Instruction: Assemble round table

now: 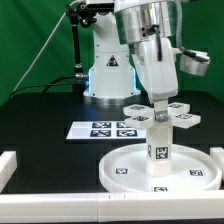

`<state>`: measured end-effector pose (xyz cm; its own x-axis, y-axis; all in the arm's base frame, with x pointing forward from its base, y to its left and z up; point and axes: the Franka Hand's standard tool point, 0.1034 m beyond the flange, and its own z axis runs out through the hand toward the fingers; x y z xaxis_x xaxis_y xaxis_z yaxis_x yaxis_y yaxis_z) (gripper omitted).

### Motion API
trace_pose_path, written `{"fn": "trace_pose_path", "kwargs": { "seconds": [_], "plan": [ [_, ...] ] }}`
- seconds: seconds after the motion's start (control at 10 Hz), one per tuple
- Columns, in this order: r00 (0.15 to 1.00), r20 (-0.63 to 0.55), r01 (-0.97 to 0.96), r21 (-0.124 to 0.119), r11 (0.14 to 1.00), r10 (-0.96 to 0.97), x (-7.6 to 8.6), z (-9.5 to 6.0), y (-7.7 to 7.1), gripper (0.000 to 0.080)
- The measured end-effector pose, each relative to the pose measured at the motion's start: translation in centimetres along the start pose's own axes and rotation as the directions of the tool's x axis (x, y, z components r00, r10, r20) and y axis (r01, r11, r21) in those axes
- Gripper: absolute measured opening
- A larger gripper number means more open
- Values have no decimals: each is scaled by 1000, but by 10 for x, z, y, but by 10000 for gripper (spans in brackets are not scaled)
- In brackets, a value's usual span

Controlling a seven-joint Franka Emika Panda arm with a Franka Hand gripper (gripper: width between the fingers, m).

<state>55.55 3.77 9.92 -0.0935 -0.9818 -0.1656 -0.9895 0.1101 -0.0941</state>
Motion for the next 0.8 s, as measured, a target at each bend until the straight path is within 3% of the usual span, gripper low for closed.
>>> {"fn": "trace_pose_path", "kwargs": {
  "seconds": [0.1,0.2,0.3,0.4,0.6,0.8],
  "plan": [
    [1000,1,21,0,1000,-21,0,0,0,518],
    [999,3,37,-3,999,-37,-2,-1,0,518],
    [998,10,63,-5,998,-63,-4,-7,-1,608],
    [997,16,75,-1,997,-75,-7,-16,-2,642],
    [996,31,87,12,996,-87,-12,-31,-4,648],
    [990,30,136,9,991,-136,-12,-28,-3,649]
  ]
}}
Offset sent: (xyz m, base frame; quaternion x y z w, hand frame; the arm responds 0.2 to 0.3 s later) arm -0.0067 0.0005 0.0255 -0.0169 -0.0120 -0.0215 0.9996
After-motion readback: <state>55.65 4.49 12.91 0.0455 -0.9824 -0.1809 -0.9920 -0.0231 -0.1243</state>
